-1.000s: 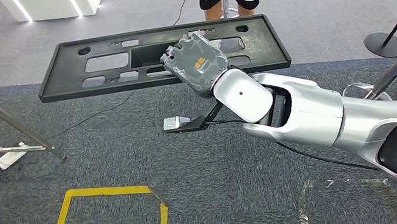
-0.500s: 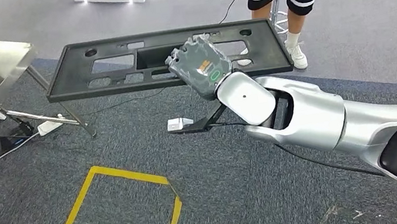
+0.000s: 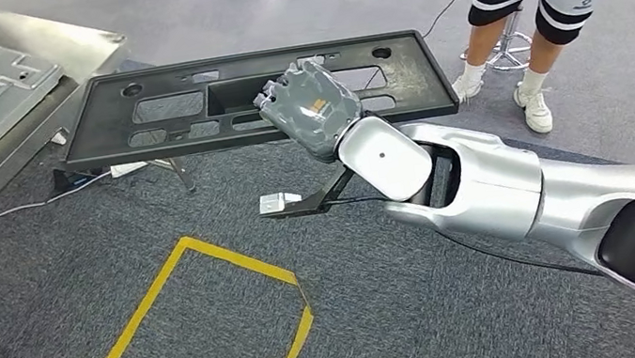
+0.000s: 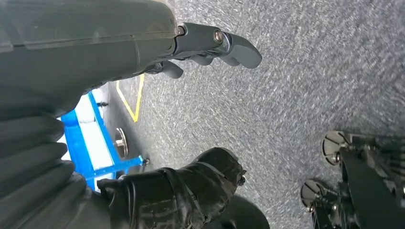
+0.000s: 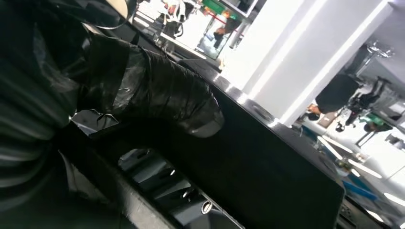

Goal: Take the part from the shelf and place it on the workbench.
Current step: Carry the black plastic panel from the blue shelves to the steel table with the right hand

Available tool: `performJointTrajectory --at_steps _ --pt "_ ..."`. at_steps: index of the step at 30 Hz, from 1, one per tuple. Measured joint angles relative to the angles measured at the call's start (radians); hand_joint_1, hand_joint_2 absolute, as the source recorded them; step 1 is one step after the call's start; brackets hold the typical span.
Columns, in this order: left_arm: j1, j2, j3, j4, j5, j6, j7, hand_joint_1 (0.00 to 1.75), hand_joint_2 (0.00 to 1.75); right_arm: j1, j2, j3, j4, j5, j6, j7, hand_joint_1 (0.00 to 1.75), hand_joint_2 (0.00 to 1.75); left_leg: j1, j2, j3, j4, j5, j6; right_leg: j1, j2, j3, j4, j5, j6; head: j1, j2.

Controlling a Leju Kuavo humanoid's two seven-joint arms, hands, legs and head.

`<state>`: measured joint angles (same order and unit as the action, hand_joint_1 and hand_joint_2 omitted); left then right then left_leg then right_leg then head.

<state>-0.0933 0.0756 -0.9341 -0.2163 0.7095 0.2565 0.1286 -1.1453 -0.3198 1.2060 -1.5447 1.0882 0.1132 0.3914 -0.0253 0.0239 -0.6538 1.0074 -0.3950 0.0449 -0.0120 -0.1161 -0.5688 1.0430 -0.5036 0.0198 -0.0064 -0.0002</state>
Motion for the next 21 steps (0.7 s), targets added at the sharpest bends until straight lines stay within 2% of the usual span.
performJointTrajectory --at_steps 1,3,4,5,6,7,8,10,11,12,13,14,15,16,18,19,20,21 --pt "0.002 0.000 0.000 0.000 0.000 0.000 0.000 0.00 1.75 -0.001 0.000 0.000 0.000 0.000 0.000 0.000 1.75 1.75 0.004 -0.011 0.014 -0.015 0.004 0.003 0.001 0.027 -0.008 0.023 -0.015 0.002 0.001 0.000" --pt "0.000 0.000 0.000 0.000 0.001 0.001 0.000 0.00 1.75 -0.001 -0.001 -0.001 0.001 0.001 -0.001 0.000 1.75 1.75 0.008 -0.033 0.029 -0.028 0.007 0.009 0.002 0.092 -0.066 0.131 -0.062 0.002 0.004 0.000" --pt "-0.003 0.000 0.000 0.000 0.001 0.001 0.000 0.00 1.75 0.001 -0.002 0.000 0.002 0.001 -0.001 0.000 1.75 1.75 0.008 -0.045 0.030 -0.026 0.006 0.012 0.002 0.108 -0.105 0.196 -0.082 0.002 0.004 0.000" --pt "-0.005 0.000 -0.001 0.000 0.002 0.001 0.000 0.00 1.75 0.006 -0.002 0.000 0.003 0.001 0.000 0.000 1.75 1.75 0.009 -0.060 0.030 -0.024 0.005 0.012 0.001 0.115 -0.137 0.241 -0.088 0.004 0.005 0.000" --pt "-0.007 0.000 -0.001 0.000 0.002 0.001 -0.001 0.00 1.75 0.011 -0.002 0.000 0.004 0.001 0.000 -0.001 1.75 1.75 0.011 -0.077 0.029 -0.020 0.002 0.011 -0.001 0.118 -0.152 0.253 -0.075 0.006 0.005 0.000" --pt "-0.007 0.000 -0.001 0.000 0.002 0.001 -0.001 0.00 1.75 0.013 -0.002 0.000 0.005 0.001 0.000 -0.002 1.75 1.75 0.013 -0.093 0.028 -0.014 -0.001 0.009 -0.005 0.120 -0.148 0.225 -0.045 0.010 0.005 0.000" --pt "-0.007 0.000 -0.001 0.000 0.002 0.001 -0.002 0.00 1.75 0.013 -0.002 0.000 0.006 0.001 0.000 -0.002 1.75 1.75 0.017 -0.111 0.026 -0.003 -0.007 0.005 -0.011 0.128 -0.125 0.166 -0.003 0.015 0.006 0.000" --pt "-0.006 0.001 -0.001 0.000 0.002 0.001 -0.002 0.00 1.75 0.010 -0.002 0.000 0.006 0.001 0.001 -0.003 1.75 1.75 0.022 -0.141 0.014 0.023 -0.020 -0.008 -0.020 0.166 -0.077 0.054 0.045 0.022 0.006 0.000" --pt "-0.005 0.001 -0.001 0.000 0.002 0.001 -0.002 0.00 1.75 0.009 -0.002 0.000 0.006 0.001 0.001 -0.003 1.75 1.75 0.024 -0.152 0.005 0.033 -0.025 -0.015 -0.021 0.177 -0.064 0.026 0.050 0.021 0.006 0.000" --pt "-0.004 0.002 -0.001 0.000 0.002 0.001 -0.002 0.00 1.75 0.009 -0.001 0.000 0.007 0.001 0.001 -0.003 1.75 1.75 0.026 -0.163 -0.003 0.038 -0.026 -0.021 -0.018 0.179 -0.062 0.021 0.045 0.016 0.005 0.000" --pt "-0.002 0.002 -0.002 0.000 0.002 0.001 -0.002 0.00 1.75 0.009 0.000 0.000 0.007 0.001 0.001 -0.004 1.75 1.75 0.028 -0.174 -0.008 0.039 -0.025 -0.025 -0.015 0.166 -0.061 0.020 0.047 0.007 0.006 0.000" --pt "0.001 0.003 -0.002 0.000 0.002 0.000 -0.002 0.00 1.75 0.008 0.001 0.000 0.007 0.001 0.002 -0.004 1.75 1.75 0.030 -0.175 -0.012 0.038 -0.024 -0.029 -0.013 0.152 -0.059 0.018 0.048 0.000 0.006 0.000" --pt "0.004 0.002 -0.002 0.000 0.002 0.000 -0.002 0.00 1.75 0.007 0.002 0.000 0.008 0.002 0.002 -0.004 1.75 1.75 0.029 -0.159 -0.017 0.045 -0.027 -0.034 -0.013 0.140 -0.055 0.014 0.049 -0.007 0.004 0.000" --pt "0.004 0.001 -0.002 0.000 0.002 -0.001 -0.002 0.00 1.75 0.005 0.003 0.000 0.008 0.002 0.002 -0.004 1.75 1.75 0.029 -0.130 -0.028 0.068 -0.039 -0.039 -0.013 0.127 -0.050 0.010 0.050 -0.014 0.001 0.000" --pt "0.002 0.000 -0.002 0.001 0.002 -0.002 -0.002 0.00 1.75 0.001 0.003 0.000 0.009 0.003 0.002 -0.004 1.75 1.75 0.028 -0.060 -0.078 0.168 -0.085 -0.047 -0.010 0.103 -0.042 0.004 0.048 -0.023 -0.005 0.000" --pt "0.000 0.000 -0.003 0.001 0.002 -0.003 -0.002 0.00 1.75 0.000 0.003 0.000 0.009 0.003 0.003 -0.004 1.75 1.75 0.031 -0.043 -0.112 0.232 -0.109 -0.049 -0.008 0.090 -0.040 0.004 0.046 -0.025 -0.006 0.000" --pt "-0.001 0.000 -0.003 0.001 0.002 -0.004 -0.002 0.00 1.75 0.000 0.003 0.000 0.009 0.003 0.003 -0.004 1.75 1.75 0.032 -0.035 -0.140 0.281 -0.123 -0.050 -0.006 0.077 -0.038 0.004 0.043 -0.026 -0.006 0.000" --pt "-0.001 0.000 -0.003 0.001 0.002 -0.004 -0.002 0.00 1.75 0.000 0.003 0.000 0.010 0.003 0.003 -0.004 1.75 1.75 0.034 -0.032 -0.153 0.299 -0.120 -0.049 -0.005 0.062 -0.036 0.004 0.040 -0.026 -0.006 0.000"
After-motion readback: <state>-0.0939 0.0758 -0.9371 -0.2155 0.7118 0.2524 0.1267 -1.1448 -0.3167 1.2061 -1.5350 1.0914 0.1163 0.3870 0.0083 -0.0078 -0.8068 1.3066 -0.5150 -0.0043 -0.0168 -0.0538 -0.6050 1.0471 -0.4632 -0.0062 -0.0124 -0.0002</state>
